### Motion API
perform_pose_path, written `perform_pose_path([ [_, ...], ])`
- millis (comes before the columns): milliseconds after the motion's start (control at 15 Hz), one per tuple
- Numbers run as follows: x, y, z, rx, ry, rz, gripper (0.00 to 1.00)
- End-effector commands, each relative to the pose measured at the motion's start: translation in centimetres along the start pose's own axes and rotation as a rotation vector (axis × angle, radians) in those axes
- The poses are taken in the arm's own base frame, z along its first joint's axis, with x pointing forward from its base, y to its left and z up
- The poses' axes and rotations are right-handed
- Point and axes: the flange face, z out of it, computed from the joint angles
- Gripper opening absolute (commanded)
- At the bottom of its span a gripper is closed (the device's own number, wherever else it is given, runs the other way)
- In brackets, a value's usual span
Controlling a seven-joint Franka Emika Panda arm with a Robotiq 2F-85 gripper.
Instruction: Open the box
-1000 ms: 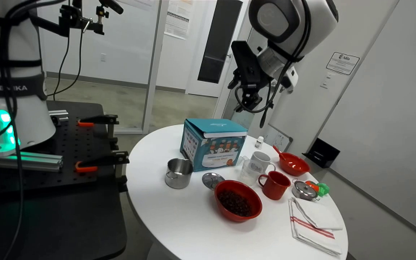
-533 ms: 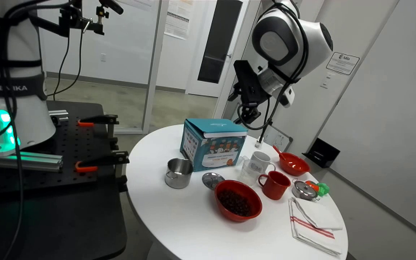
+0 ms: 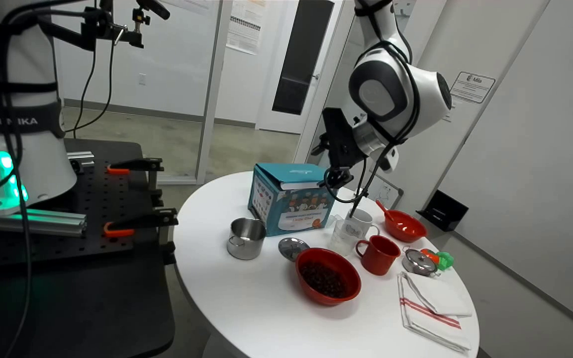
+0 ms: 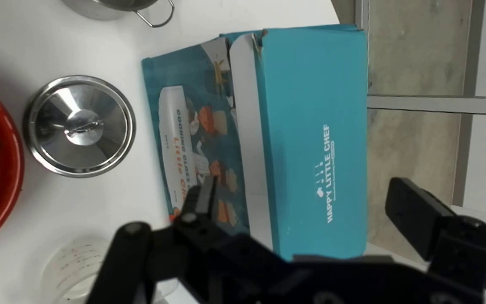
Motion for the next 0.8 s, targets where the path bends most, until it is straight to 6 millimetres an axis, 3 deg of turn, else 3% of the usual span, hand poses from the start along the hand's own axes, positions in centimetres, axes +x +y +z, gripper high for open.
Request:
perform_pose_path([
  [0,1.7,0.5,1.0,0.027,-0.024,-0.002,1.00],
  [733,2.8,0.7,7.2,0.070,-0.099,-0.008,1.00],
])
